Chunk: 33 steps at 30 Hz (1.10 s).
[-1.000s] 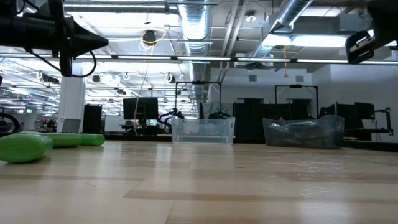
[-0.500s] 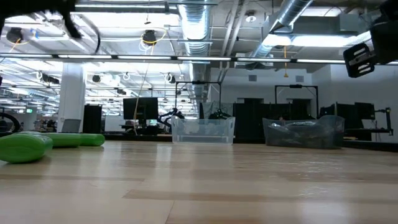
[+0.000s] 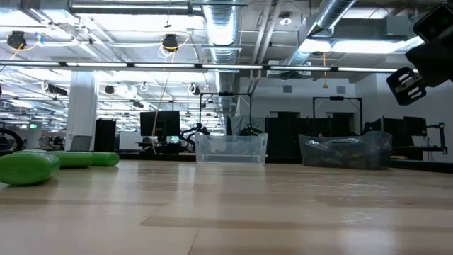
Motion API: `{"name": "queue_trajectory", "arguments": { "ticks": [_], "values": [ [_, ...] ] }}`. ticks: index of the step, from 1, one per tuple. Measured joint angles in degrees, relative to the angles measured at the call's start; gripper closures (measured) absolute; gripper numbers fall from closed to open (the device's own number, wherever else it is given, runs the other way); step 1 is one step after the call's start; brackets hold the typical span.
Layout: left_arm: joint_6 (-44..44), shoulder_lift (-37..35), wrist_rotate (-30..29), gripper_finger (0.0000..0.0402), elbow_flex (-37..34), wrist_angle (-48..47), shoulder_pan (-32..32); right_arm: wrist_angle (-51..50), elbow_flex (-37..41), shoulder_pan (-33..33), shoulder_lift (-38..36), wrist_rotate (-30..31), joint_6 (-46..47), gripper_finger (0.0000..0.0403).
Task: Pick & Place Travel size toiletries
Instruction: Put the green shampoo into the transparent bin
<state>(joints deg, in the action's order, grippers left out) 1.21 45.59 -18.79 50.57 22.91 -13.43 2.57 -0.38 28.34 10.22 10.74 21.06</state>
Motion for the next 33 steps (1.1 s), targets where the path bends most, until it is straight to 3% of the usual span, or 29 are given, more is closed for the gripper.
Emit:
{"name": "queue_trajectory", "arguments": {
  "ticks": [4, 7, 10, 14, 21, 27, 33],
  "values": [
    [-0.2, 7.5, -0.2, 0.0267, 10.8, -25.6, 0.0, 0.0, 0.0, 0.0, 0.0, 0.0, 0.0, 0.0403],
    [-4.8, 11.9, -5.1, 0.0211, 17.3, -49.8, 0.5, 0.0, 0.0, 0.0, 0.0, 0.0, 0.0, 0.0403],
    [-16.5, 14.7, -7.7, 0.0166, 19.4, -67.6, 2.7, 0.0, 0.0, 0.0, 0.0, 0.0, 0.0, 0.0403],
    [-28.6, 15.5, -5.7, 0.0135, 17.3, -81.5, 6.5, 0.0, 0.0, 0.0, 0.0, 0.0, 0.0, 0.0403],
    [-44.6, 10.1, -1.1, 0.0128, 3.5, -86.0, 12.5, 0.0, 0.0, 0.0, 0.0, 0.0, 0.0, 0.0403],
    [-72.0, 5.7, -3.1, 0.0128, -7.6, -85.9, 18.3, 0.0, 0.1, 0.0, 0.0, 0.0, 0.0, 0.0403],
    [-60.8, 6.3, 1.4, 0.0128, -13.1, -82.7, 19.2, 0.0, 0.1, 0.0, 0.0, 0.0, 0.0, 0.0403]
  ]
}}
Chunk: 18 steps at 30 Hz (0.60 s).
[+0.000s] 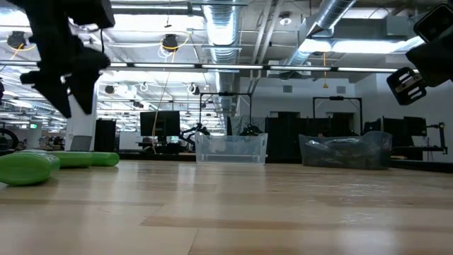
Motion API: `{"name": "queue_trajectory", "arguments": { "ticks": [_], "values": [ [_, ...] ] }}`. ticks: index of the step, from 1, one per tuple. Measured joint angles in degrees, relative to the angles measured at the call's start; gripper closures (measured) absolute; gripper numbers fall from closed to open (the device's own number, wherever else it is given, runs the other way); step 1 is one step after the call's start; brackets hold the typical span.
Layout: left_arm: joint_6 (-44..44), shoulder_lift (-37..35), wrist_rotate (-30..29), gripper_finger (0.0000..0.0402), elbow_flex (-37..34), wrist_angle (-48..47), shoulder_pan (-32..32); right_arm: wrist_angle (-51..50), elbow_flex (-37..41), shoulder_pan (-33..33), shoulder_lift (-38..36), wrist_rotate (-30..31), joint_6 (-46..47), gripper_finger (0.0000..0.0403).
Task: Pick & Place Travel size toiletries
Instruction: Put the green shampoo into the transparent bin
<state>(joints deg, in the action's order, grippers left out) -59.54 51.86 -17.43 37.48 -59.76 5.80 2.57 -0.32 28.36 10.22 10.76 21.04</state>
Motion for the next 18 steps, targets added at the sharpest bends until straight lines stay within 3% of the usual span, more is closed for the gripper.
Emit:
{"name": "queue_trajectory", "arguments": {
  "ticks": [9, 18],
  "values": [
    [4.7, 3.0, 6.1, 0.0131, -7.3, 6.3, 5.1, 0.0, 0.0, 0.0, 0.0, 0.0, 0.0, 0.0403],
    [21.1, 8.5, 11.3, 0.0137, -7.9, 14.7, 11.1, 0.0, 0.0, 0.0, -0.1, 0.0, 0.0, 0.0403]
  ]
}}
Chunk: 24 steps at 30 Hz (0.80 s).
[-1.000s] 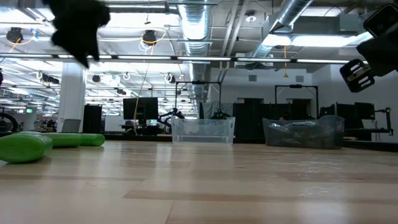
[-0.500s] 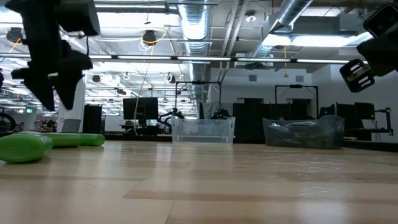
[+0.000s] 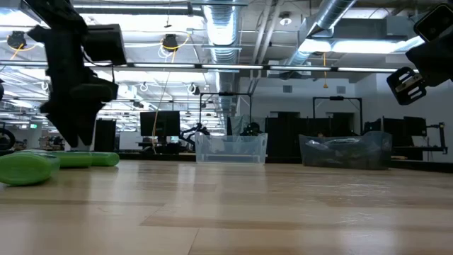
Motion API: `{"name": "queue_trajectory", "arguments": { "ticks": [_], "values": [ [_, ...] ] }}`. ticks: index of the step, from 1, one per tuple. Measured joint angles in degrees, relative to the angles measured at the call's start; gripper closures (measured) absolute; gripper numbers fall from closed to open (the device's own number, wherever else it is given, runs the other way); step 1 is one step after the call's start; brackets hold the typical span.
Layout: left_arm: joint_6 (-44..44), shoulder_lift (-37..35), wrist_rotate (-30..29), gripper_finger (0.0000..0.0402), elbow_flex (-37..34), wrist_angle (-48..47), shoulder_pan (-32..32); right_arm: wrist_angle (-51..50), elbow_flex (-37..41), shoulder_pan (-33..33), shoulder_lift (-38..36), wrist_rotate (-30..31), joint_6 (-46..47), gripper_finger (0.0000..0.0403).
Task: Pick & Place Travel size toiletries
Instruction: Put the green shampoo into the transparent bin
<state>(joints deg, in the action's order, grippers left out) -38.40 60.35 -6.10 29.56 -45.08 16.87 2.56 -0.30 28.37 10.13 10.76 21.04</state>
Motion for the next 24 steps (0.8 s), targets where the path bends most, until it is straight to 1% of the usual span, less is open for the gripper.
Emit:
{"name": "queue_trajectory", "arguments": {
  "ticks": [2, 5, 9, 15, 18, 21, 24],
  "values": [
    [4.7, 2.0, 1.9, 0.0137, 0.0, 2.0, 1.6, -0.1, 0.0, 0.0, 0.0, 0.0, 0.0, 0.0403],
    [11.5, 4.8, 3.2, 0.0136, 0.3, 3.7, 3.3, -0.1, 0.0, 0.0, -0.1, 0.0, 0.0, 0.0403],
    [12.6, 7.6, 3.4, 0.0128, 0.4, 5.2, 4.7, 0.0, 0.0, 0.0, 0.0, 0.0, 0.0, 0.0403],
    [16.9, 7.5, 2.6, 0.0124, 0.1, 10.8, 4.8, 0.0, 0.0, 0.0, -0.1, 0.0, 0.0, 0.0403],
    [19.4, 7.6, 5.5, 0.0124, 0.3, 13.5, 4.5, 0.0, 0.0, 0.0, -0.1, 0.0, 0.0, 0.0403],
    [24.0, 7.7, 8.0, 0.0124, 2.0, 12.7, 4.0, 0.0, 0.0, 0.0, -0.1, 0.0, 0.0, 0.0403],
    [29.0, 7.6, 8.2, 0.0124, 4.8, 13.4, 4.1, 0.0, 0.0, 0.0, -0.1, 0.0, 0.0, 0.0403]
  ]
}}
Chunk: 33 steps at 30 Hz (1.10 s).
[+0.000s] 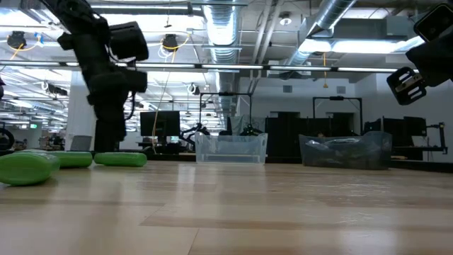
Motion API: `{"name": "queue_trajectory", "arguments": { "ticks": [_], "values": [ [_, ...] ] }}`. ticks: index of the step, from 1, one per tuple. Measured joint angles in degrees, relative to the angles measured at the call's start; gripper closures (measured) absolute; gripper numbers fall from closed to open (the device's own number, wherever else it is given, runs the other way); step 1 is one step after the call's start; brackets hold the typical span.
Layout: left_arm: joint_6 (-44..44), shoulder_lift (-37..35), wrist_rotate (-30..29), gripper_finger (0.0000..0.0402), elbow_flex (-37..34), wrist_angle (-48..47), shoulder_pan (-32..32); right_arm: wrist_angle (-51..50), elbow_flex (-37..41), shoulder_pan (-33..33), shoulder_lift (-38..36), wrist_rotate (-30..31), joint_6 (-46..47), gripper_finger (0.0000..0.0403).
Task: Pick & Place Travel size toiletries
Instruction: Put the green shampoo into the transparent bin
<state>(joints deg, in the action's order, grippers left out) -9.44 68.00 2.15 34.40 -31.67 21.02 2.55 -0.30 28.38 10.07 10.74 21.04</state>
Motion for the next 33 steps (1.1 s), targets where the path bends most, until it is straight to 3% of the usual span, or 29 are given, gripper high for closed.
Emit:
{"name": "queue_trajectory", "arguments": {
  "ticks": [7, 14, 19, 33],
  "values": [
    [10.6, 0.7, 2.7, 0.0124, 1.8, -2.4, 3.6, 0.0, 0.0, 0.0, 0.0, 0.0, 0.0, 0.0403],
    [16.5, 4.5, 1.5, 0.0124, 1.8, -2.5, 5.8, 0.0, 0.0, 0.0, 0.0, 0.0, 0.0, 0.0403],
    [19.3, 8.2, 6.2, 0.0124, 1.8, -2.8, 5.7, 0.0, 0.0, 0.0, 0.0, 0.0, 0.0, 0.0403],
    [21.1, 15.4, 5.2, 0.0139, 2.0, -1.8, 5.6, 0.0, 0.0, 0.0, 0.0, 0.0, 0.0, 0.0403]
  ]
}}
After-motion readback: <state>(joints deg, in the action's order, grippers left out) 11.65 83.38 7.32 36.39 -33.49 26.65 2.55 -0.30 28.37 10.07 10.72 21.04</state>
